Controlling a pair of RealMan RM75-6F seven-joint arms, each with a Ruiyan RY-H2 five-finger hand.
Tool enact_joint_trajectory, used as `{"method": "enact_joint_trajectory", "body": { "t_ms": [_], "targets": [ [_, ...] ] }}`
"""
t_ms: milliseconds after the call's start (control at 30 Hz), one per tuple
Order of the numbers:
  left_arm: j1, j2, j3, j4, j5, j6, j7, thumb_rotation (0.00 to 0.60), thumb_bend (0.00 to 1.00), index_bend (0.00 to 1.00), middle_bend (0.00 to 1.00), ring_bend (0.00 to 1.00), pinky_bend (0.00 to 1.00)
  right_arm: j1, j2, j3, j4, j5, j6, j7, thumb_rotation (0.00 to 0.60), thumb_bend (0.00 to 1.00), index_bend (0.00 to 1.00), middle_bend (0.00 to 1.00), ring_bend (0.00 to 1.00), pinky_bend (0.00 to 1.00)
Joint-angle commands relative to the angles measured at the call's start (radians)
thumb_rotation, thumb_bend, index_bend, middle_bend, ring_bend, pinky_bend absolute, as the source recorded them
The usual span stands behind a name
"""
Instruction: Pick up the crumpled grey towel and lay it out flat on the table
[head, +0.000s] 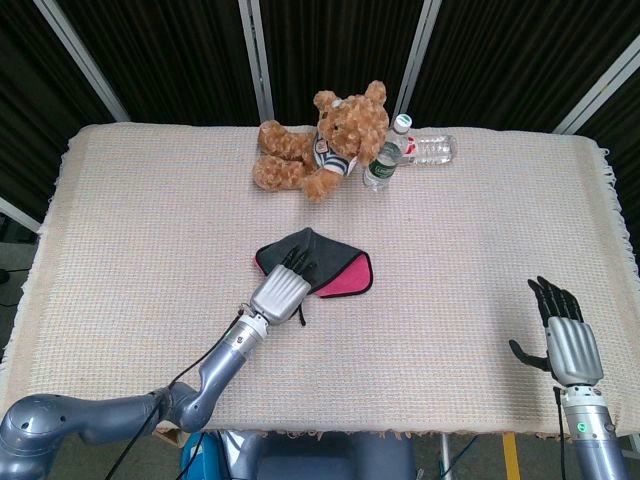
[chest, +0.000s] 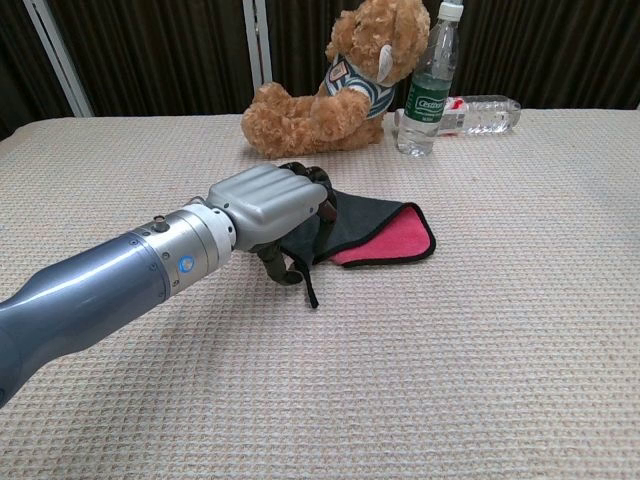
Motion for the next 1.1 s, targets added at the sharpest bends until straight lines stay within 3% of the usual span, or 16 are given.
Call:
{"method": "enact_joint_trajectory", "body": {
  "t_ms": [33,300,500,667,733,767,900,1100],
  "targets": [
    [-0.005,0.0,0.003,0.004,-0.005,0.0,-0.003,0.6,0.32,0.5,0.19,0.0,0.03,0.0,-0.001,0.0,0.002,0.001,-0.001,0.0,0.6,0.26,0.0,0.0,0.0,0.0],
    [-0.017,-0.007,0.018,0.012,-0.003,0.01,-0.022,0.6,0.45,0.56,0.21,0.0,0.03,0.001,-0.003,-0.001,0.001,0.002,-0.002,-0.003,0.6,0.26,0.0,0.0,0.0,0.0],
    [-0.014,0.01,0.02,0.0,-0.001,0.025,-0.036,0.6,0.47,0.57,0.21,0.0,0.03,0.002,-0.006,-0.003,0.005,0.009,-0.01,-0.004,0.6,0.26,0.0,0.0,0.0,0.0],
    [-0.019,0.04,-0.014,-0.046,-0.023,0.034,-0.066,0.6,0.47,0.57,0.21,0.0,0.03,0.008,-0.007,-0.003,0.005,0.017,-0.024,-0.009,0.6,0.26,0.0,0.0,0.0,0.0],
    [-0.03,0.055,-0.048,-0.075,-0.049,0.028,-0.078,0.6,0.47,0.57,0.22,0.0,0.03,0.013,-0.008,0.002,0.003,0.027,-0.035,-0.006,0.6,0.26,0.0,0.0,0.0,0.0],
    [-0.056,0.067,-0.111,-0.103,-0.071,0.027,-0.093,0.6,0.47,0.57,0.22,0.0,0.03,0.021,-0.009,0.008,-0.003,0.034,-0.047,0.0,0.6,0.26,0.0,0.0,0.0,0.0],
    [-0.117,0.093,-0.21,-0.147,-0.168,-0.006,-0.078,0.6,0.47,0.57,0.22,0.0,0.03,0.041,-0.009,0.022,-0.015,0.055,-0.08,0.007,0.6,0.26,0.0,0.0,0.0,0.0],
    [-0.238,0.085,-0.347,-0.129,-0.309,-0.013,-0.062,0.6,0.49,0.58,0.24,0.0,0.03,0.085,-0.012,0.045,-0.035,0.085,-0.136,-0.007,0.6,0.26,0.0,0.0,0.0,0.0]
  ]
}}
